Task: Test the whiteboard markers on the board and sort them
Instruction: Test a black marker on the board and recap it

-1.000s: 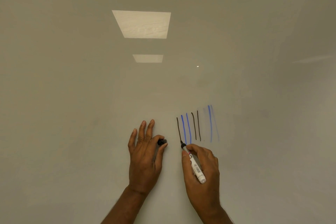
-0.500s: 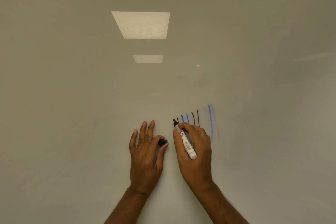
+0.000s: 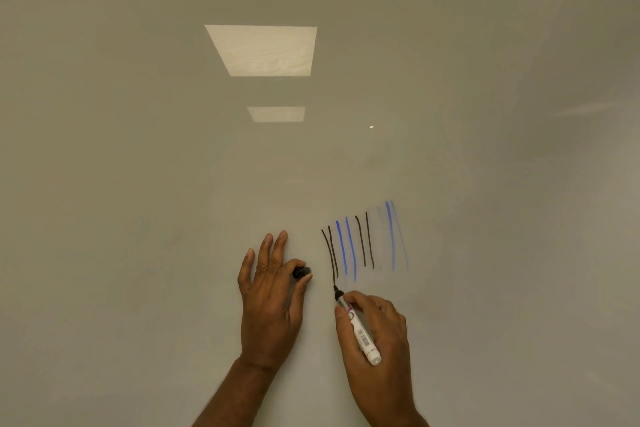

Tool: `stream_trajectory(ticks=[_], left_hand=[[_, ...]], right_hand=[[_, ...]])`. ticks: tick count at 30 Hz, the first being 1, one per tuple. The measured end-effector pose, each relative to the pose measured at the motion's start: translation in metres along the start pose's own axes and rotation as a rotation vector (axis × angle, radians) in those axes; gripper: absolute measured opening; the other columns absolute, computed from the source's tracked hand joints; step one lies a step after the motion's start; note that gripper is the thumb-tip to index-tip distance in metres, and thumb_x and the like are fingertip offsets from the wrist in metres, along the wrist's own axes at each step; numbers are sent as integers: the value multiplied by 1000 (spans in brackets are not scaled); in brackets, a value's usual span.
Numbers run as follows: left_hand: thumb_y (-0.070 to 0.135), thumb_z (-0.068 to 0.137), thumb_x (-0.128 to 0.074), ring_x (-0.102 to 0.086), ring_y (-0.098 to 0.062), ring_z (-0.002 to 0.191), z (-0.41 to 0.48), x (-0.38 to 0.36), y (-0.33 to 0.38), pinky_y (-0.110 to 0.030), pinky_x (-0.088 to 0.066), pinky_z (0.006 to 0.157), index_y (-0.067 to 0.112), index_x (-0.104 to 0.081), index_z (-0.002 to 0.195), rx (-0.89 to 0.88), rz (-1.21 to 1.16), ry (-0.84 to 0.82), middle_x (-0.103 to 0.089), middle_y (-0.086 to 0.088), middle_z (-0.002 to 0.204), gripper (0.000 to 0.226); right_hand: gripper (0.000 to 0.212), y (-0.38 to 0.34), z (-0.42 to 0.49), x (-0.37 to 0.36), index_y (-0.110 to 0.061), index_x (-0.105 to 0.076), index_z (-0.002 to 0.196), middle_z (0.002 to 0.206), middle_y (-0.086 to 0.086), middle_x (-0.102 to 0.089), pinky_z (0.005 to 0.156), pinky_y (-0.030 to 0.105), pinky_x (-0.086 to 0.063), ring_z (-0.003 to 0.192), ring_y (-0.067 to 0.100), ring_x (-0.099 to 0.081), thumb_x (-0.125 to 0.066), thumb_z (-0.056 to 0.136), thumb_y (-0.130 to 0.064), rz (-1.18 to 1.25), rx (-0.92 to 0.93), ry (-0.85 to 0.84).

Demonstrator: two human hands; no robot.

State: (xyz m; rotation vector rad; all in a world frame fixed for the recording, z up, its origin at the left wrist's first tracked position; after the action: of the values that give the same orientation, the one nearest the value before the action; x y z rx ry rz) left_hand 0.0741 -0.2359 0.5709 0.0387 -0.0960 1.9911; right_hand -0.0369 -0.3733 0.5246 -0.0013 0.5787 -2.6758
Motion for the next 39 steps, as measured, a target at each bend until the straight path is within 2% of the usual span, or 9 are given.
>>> stream_trajectory(ticks=[2,5,8,12,15,20,31,35,39], left_hand=[[29,101,-53,-28,-24,153,0,1,1,-48,-17,125,12,-70,108,13,-37,-11,-43,-10,157,25],[27,99,-56,-26,-25,154,-1,10,3,-48,-17,125,14,-69,108,77,-137,-26,-43,-7,157,21],[25,97,-63,-27,-22,153,-13,27,11,-40,-17,126,20,-67,112,158,-212,-1,-48,-2,155,17],[32,96,-65,-47,2,136,-34,48,12,-24,-35,117,31,-68,122,627,-470,20,-62,24,135,27],[23,96,-64,-70,-4,108,-47,49,17,-36,-52,103,21,-72,111,936,-792,41,-78,10,107,17],[19,98,-58,-72,-32,108,-65,40,25,-46,-53,96,13,-64,128,1191,-1214,29,-76,-17,110,31],[16,96,-59,-71,-24,99,-86,40,47,-40,-61,85,12,-74,121,1242,-1371,-100,-71,-14,102,30],[16,97,-58,-69,-20,90,-99,38,49,-44,-58,91,10,-76,116,1286,-1377,-52,-70,-10,99,27],[17,93,-61,-64,-18,82,-108,36,51,-36,-60,79,10,-76,114,1325,-1417,21,-69,-9,95,27]], right_hand=[[50,4,-2,5,-46,-60,116,95,-2,-67,69,27,-53,73,12,-61,-36,87,-79,42,-64,2],[50,10,-11,13,-33,-67,102,84,-9,-68,68,41,-60,72,14,-64,-54,79,-76,163,-233,-33],[38,-3,-17,21,-35,-62,100,81,-9,-66,66,32,-58,70,16,-65,-63,76,-63,247,-259,-76],[41,-22,-27,26,-37,-66,101,93,-14,-71,74,18,-55,85,11,-69,-66,70,-63,357,-306,-142],[46,-38,-35,26,-28,-68,110,104,-12,-73,80,17,-54,98,9,-69,-64,76,-58,461,-335,-241],[42,-55,-47,27,-20,-67,118,112,-5,-72,75,23,-56,104,13,-67,-57,88,-49,533,-391,-338],[29,-69,-58,27,-17,-68,118,113,-16,-71,79,17,-53,106,8,-65,-51,96,-27,588,-430,-368],[26,-68,-62,29,-16,-71,110,105,-10,-74,81,18,-53,104,11,-67,-50,95,-22,586,-443,-335],[23,-65,-70,25,-18,-71,108,106,-13,-73,85,13,-50,106,7,-67,-51,97,-17,584,-471,-328]])
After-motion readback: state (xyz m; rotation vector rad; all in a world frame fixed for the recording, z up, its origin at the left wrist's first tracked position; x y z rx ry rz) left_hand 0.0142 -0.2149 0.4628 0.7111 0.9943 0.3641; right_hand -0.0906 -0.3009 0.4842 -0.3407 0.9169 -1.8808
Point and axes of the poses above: each hand's wrist, its own z-axis towards the middle knuckle, its own x-axis out of the back of the hand, y = z × x, the point moved 9 cm from there along z, towards the middle knuckle
